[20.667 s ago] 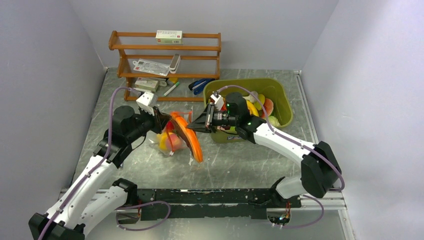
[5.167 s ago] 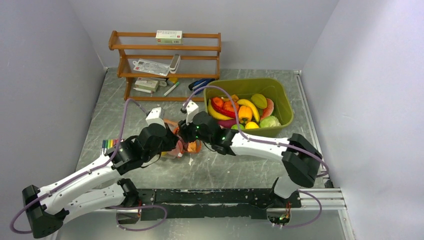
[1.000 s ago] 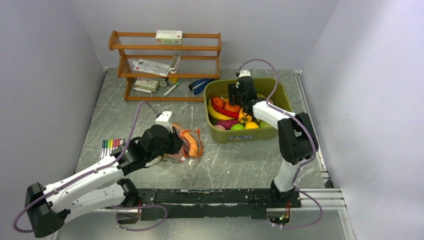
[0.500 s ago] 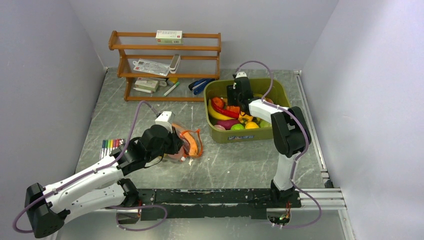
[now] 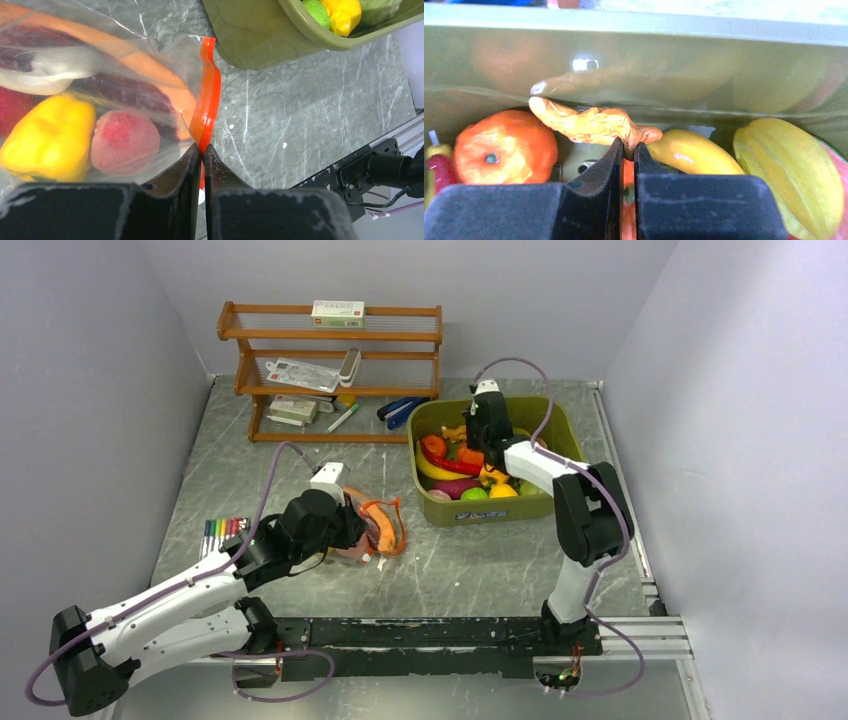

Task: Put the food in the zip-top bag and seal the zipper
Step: Pick up the fake vegetable from the bin.

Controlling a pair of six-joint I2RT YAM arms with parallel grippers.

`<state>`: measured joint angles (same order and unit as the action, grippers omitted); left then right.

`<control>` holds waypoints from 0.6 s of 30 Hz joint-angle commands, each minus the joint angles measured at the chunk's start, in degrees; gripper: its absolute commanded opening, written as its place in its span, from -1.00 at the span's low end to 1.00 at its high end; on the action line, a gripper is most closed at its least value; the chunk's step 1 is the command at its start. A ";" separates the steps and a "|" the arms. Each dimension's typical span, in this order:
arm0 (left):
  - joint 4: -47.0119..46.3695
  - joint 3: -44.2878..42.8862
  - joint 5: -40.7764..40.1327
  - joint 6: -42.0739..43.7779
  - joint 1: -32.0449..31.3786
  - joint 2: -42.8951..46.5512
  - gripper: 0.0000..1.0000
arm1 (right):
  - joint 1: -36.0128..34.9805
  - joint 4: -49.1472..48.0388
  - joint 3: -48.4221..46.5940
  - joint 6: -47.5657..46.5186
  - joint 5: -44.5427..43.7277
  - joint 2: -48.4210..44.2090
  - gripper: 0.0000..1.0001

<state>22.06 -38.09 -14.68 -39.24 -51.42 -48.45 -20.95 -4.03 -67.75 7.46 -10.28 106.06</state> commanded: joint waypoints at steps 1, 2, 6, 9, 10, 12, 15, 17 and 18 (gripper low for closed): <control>-1.80 -1.86 0.58 -0.34 0.31 -0.22 -0.86 | 0.39 -2.70 2.09 -0.69 -0.79 -6.75 -1.00; -1.92 -1.80 0.77 -0.26 0.34 -0.36 -0.86 | 0.38 -2.60 2.55 -0.70 -0.45 -7.57 -1.00; -2.06 -2.22 1.32 -0.31 0.30 -0.99 -0.86 | 0.30 -0.80 3.55 -0.32 -0.11 -10.60 -1.00; -2.17 -2.25 1.36 -0.31 0.35 -1.03 -0.86 | 0.30 1.52 4.00 0.82 -0.83 -13.15 -1.00; -2.10 -2.15 1.25 -0.37 0.30 -1.05 -0.86 | 0.30 2.35 4.10 1.15 -1.02 -13.96 -1.00; -1.99 -2.16 0.92 -0.67 0.31 -1.04 -0.86 | 0.27 4.84 3.96 1.88 -1.29 -15.75 -1.00; -2.02 -2.17 0.99 -0.90 0.30 -1.01 -0.86 | 0.21 9.01 3.85 3.76 -1.30 -19.08 -1.00; -1.57 -2.34 0.27 -1.39 0.27 -0.87 -0.86 | -0.06 11.84 4.29 5.36 -0.04 -22.18 -1.00; -1.06 -2.54 -0.64 -1.85 0.30 -0.82 -0.86 | -0.47 12.74 4.70 5.93 0.65 -24.07 -1.00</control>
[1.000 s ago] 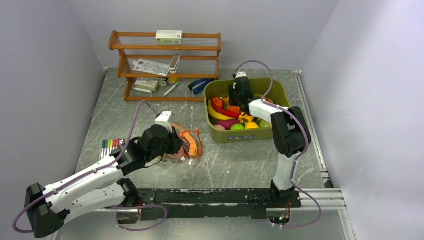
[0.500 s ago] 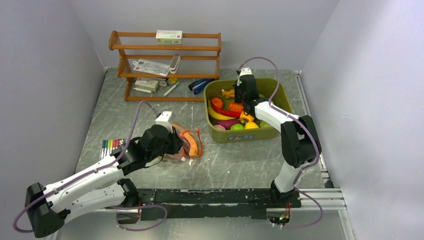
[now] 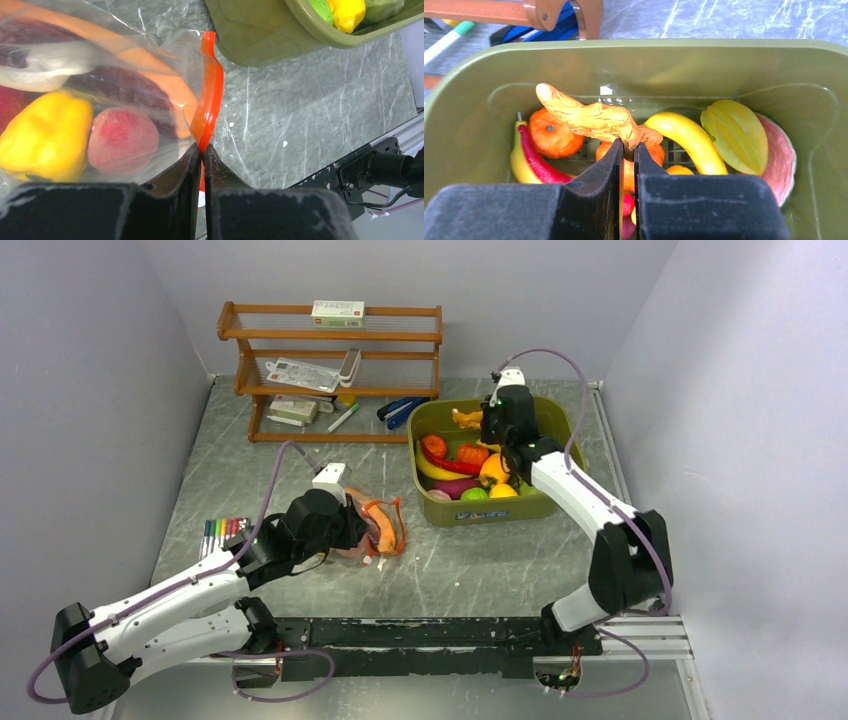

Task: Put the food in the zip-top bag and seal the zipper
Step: Pick up the fake vegetable from the bin, then place the fake vegetable in the zipper food storage bag.

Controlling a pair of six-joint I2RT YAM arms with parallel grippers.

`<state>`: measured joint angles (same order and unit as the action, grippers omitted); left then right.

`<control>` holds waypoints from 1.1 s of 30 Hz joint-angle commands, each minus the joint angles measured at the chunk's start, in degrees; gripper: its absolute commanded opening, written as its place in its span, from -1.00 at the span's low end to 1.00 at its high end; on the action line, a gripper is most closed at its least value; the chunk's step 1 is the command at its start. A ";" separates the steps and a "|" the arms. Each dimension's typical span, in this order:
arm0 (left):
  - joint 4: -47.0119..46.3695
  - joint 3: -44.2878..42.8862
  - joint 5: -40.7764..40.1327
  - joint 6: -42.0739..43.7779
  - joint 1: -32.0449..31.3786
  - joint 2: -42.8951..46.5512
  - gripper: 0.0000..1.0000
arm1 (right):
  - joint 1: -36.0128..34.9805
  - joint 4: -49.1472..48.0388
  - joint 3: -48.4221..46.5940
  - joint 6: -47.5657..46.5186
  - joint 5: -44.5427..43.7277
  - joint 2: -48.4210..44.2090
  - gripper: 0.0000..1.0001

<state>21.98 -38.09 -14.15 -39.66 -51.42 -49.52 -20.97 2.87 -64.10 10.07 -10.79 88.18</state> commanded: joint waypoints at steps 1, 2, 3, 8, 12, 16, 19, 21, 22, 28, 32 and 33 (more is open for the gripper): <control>-0.49 -2.84 -1.90 -1.75 0.35 0.13 -0.86 | -1.23 6.85 1.34 3.64 1.57 -7.98 -1.00; -0.14 -3.05 -2.48 -2.00 0.35 0.12 -0.86 | -2.30 8.17 1.45 3.77 1.34 -9.48 -1.00; 0.09 -3.31 -2.80 -2.12 0.30 -0.08 -0.86 | -3.44 9.59 1.38 3.81 0.85 -10.97 -1.00; 2.65 -5.59 -4.09 -2.11 0.35 -1.90 -0.86 | -14.39 14.31 3.27 3.49 -3.27 -18.66 -1.00; 3.58 -6.69 -4.47 -2.31 0.35 -2.14 -0.86 | -24.27 15.38 8.71 3.18 -9.28 -26.58 -1.00; 3.66 -6.64 -5.45 -5.15 0.35 -1.03 -0.86 | -30.25 16.45 12.68 5.44 -8.55 -31.88 -1.00; 1.14 -5.30 -4.99 -5.47 0.33 0.78 -0.86 | -34.22 16.83 15.17 7.99 -8.80 -33.05 -1.00; 0.88 -5.27 -5.04 -5.83 0.35 1.10 -0.86 | -36.85 16.60 16.09 9.51 -9.34 -32.64 -1.00; 1.11 -5.52 -5.03 -5.93 0.34 0.90 -0.86 | -38.05 16.13 16.38 10.12 -9.64 -32.20 -1.00; 2.38 -6.37 -5.00 -7.10 0.34 0.73 -0.86 | -46.03 12.27 16.30 10.50 -17.89 -25.78 -1.00; 2.46 -6.03 -5.16 -7.96 0.33 2.30 -0.86 | -47.51 9.33 14.51 10.06 -20.23 -20.77 -0.99; 2.53 -5.91 -5.18 -8.05 0.32 2.58 -0.86 | -47.63 8.24 14.11 9.74 -20.05 -19.63 -0.99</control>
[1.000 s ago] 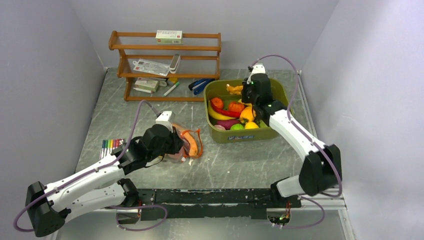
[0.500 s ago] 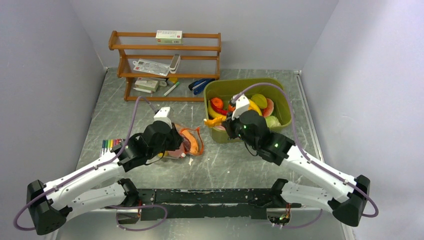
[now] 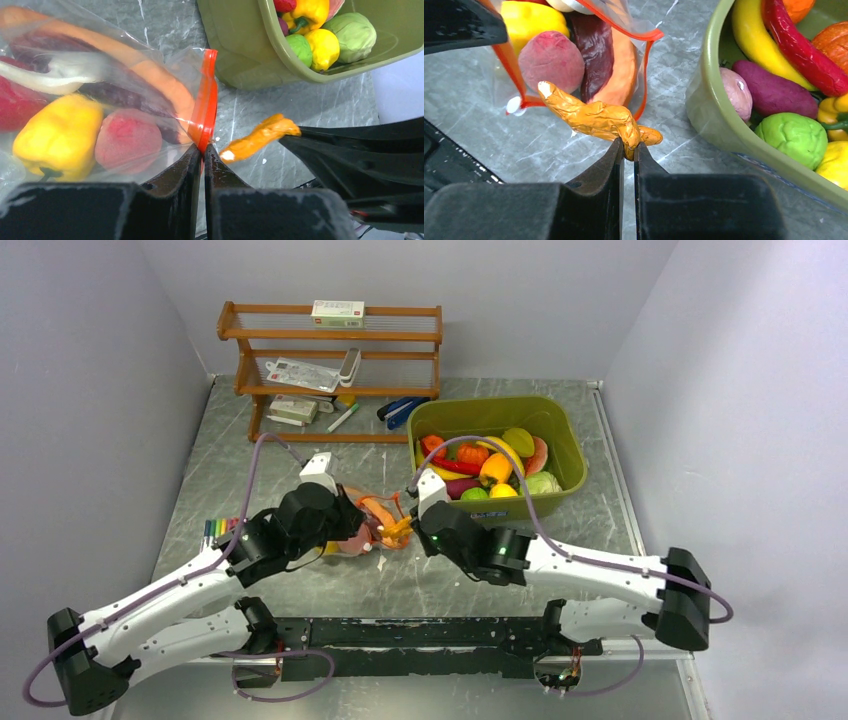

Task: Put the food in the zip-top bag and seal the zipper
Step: Place the fake vegetable in the zipper food storage bag.

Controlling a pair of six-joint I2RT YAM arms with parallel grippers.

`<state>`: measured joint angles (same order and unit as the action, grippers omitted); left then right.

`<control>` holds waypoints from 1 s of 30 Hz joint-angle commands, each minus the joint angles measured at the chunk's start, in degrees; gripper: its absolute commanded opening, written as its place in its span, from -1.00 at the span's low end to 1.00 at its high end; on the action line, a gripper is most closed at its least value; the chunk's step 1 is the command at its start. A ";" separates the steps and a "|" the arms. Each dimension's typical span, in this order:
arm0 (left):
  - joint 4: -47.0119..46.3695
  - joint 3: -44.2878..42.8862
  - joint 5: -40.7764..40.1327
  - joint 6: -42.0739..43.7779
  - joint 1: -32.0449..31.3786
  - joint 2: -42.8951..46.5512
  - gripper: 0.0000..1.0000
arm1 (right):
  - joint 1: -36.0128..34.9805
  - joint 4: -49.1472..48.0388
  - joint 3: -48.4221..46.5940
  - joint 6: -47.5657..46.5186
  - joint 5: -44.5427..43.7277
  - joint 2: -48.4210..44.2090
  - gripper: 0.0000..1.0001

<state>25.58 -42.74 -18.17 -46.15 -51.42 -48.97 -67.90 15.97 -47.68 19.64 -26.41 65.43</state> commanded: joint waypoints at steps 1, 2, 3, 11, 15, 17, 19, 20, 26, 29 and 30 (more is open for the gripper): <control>-1.14 -1.21 -1.14 -1.64 0.33 2.37 -0.86 | -0.69 -6.60 -2.56 0.04 -4.21 4.41 -0.98; -1.10 -1.15 -1.20 -1.70 0.34 2.63 -0.86 | -0.74 -7.67 -2.99 0.20 -3.96 5.84 -0.96; -1.02 -1.16 -1.34 -1.79 0.32 2.85 -0.86 | -0.74 -8.58 -3.69 0.22 -3.58 7.35 -0.95; -0.82 -0.03 -2.03 -3.62 0.35 4.76 -0.86 | -0.66 -15.48 -10.12 1.21 -0.46 19.44 -0.82; -0.66 0.44 -2.23 -4.34 0.35 5.21 -0.86 | -0.66 -14.51 -13.14 3.28 0.08 22.05 -0.42; -0.82 0.96 -2.60 -4.59 0.31 5.12 -0.86 | -0.66 -12.56 -13.82 5.77 -0.17 21.82 -0.19; -1.76 1.65 -2.46 -4.65 0.35 4.95 -0.86 | -0.63 -10.48 -13.80 9.47 -0.58 20.20 -0.08; -2.31 1.90 -2.29 -4.57 0.31 4.88 -0.86 | -0.61 -8.53 -13.76 11.93 -0.84 19.38 -0.06; -2.98 1.85 -2.18 -4.72 0.31 3.90 -0.86 | -0.71 -3.33 -10.26 22.66 2.79 11.86 0.10; -2.51 1.77 -2.56 -4.74 0.35 3.99 -0.86 | -0.81 -4.31 -4.70 27.94 5.40 6.46 0.10; -2.67 1.77 -2.72 -4.74 0.31 4.01 -0.86 | -0.85 -5.57 -3.11 29.65 6.30 4.99 0.10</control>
<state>25.39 -40.73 -19.46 -50.24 -51.42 -45.23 -68.38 10.22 -55.90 39.64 -23.44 75.99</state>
